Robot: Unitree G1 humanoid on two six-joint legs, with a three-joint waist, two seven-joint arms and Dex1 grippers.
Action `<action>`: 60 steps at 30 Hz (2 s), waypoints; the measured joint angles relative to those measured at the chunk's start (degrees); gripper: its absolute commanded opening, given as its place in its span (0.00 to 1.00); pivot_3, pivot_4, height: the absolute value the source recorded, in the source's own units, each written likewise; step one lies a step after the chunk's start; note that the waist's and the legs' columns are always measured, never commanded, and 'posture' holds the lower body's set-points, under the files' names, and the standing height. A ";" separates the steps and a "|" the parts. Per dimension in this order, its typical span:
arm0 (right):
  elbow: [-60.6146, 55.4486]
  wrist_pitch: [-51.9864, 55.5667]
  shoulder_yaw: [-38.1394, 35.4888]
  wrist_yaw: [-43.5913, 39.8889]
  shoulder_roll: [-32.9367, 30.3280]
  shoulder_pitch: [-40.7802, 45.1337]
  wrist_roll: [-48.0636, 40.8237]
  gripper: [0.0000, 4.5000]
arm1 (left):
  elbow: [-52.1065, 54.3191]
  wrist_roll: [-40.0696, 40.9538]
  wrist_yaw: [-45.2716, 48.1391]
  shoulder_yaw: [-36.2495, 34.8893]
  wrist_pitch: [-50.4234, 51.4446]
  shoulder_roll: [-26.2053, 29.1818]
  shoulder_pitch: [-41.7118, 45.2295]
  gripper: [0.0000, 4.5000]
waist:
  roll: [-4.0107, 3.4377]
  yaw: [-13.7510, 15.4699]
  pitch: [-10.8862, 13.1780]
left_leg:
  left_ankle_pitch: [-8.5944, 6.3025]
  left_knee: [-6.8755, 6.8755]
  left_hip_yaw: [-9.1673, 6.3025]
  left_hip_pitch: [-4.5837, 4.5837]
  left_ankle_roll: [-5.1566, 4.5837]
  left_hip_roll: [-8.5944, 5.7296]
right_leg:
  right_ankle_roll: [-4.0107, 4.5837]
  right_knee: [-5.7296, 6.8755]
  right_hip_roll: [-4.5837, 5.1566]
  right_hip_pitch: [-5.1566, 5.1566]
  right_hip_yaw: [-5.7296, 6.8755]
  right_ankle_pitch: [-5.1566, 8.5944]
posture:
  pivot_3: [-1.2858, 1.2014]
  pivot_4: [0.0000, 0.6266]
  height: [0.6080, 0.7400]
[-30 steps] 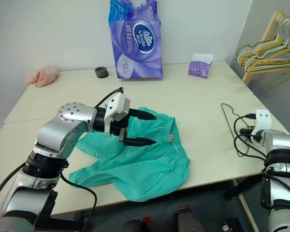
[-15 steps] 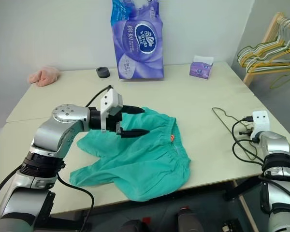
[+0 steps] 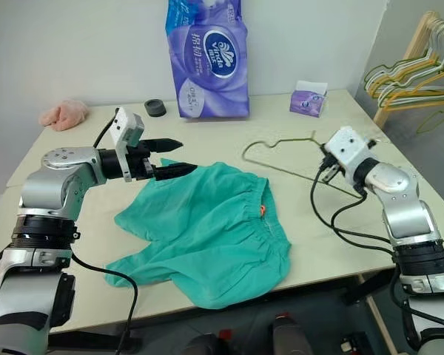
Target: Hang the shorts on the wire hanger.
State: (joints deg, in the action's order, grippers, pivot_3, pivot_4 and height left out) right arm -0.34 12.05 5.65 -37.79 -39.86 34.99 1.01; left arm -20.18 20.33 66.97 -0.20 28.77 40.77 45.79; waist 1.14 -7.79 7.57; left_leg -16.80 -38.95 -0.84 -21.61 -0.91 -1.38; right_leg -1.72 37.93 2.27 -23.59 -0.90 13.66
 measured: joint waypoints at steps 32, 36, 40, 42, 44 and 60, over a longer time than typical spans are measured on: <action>-6.98 -14.34 7.37 -8.37 4.86 6.81 4.63 0.00 | 6.79 1.39 9.78 7.68 8.41 -1.00 -4.54 0.68 | 0.00 -0.18 0.00 | 0.01 -0.04 -0.01 -0.21 0.01 0.04 | 0.05 0.15 0.00 -0.31 -0.02 -0.03 | 0.44 0.17 1.00; -7.34 -14.06 7.37 -8.44 5.00 6.71 4.62 0.00 | 6.86 1.43 10.05 7.68 8.42 -0.99 -4.93 0.42 | -0.01 -0.26 0.00 | 0.01 -0.04 -0.01 -0.20 0.01 0.04 | 0.05 0.16 -0.01 -0.31 -0.03 -0.03 | 0.44 0.17 1.00; -7.44 -13.87 7.37 -8.55 5.12 6.68 4.52 0.00 | 6.92 1.50 10.10 7.68 8.43 -0.99 -5.57 0.13 | 0.00 -0.19 0.00 | 0.01 -0.04 -0.01 -0.20 0.01 0.04 | 0.06 0.17 -0.01 -0.32 -0.02 -0.03 | 0.44 0.17 1.00; -7.46 -13.45 7.36 -8.61 5.26 6.65 4.52 0.00 | 7.16 1.57 10.27 7.68 8.45 -0.98 -5.67 0.00 | 0.00 -0.19 0.00 | 0.01 -0.04 -0.01 -0.21 0.01 0.04 | 0.06 0.17 -0.01 -0.32 -0.02 -0.03 | 0.44 0.17 1.00; -7.47 -12.60 7.28 -8.63 5.25 6.50 4.53 0.00 | 8.15 1.82 10.90 7.74 8.47 -0.98 -5.90 0.00 | 0.00 -0.19 0.00 | 0.01 -0.04 -0.01 -0.22 0.01 0.04 | 0.06 0.16 0.00 -0.32 -0.03 -0.03 | 0.44 0.17 1.00; -17.13 12.58 0.39 -14.53 -0.08 1.68 -6.17 0.98 | 9.41 -3.42 7.42 8.47 3.55 2.14 -8.07 0.00 | -0.01 0.07 0.00 | 0.01 -0.04 -0.01 -0.29 0.01 0.04 | 0.09 0.15 0.03 -0.38 -0.02 -0.05 | 0.44 0.18 1.00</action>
State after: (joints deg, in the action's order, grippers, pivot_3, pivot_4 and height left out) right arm -17.47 24.63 6.05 -52.31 -39.94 36.66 -5.16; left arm -10.76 16.91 74.39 8.27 32.32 42.91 37.72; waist 1.14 -7.72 7.57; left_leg -16.79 -38.99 -0.85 -21.90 -0.90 -1.34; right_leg -1.63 38.08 2.30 -23.97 -0.92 13.61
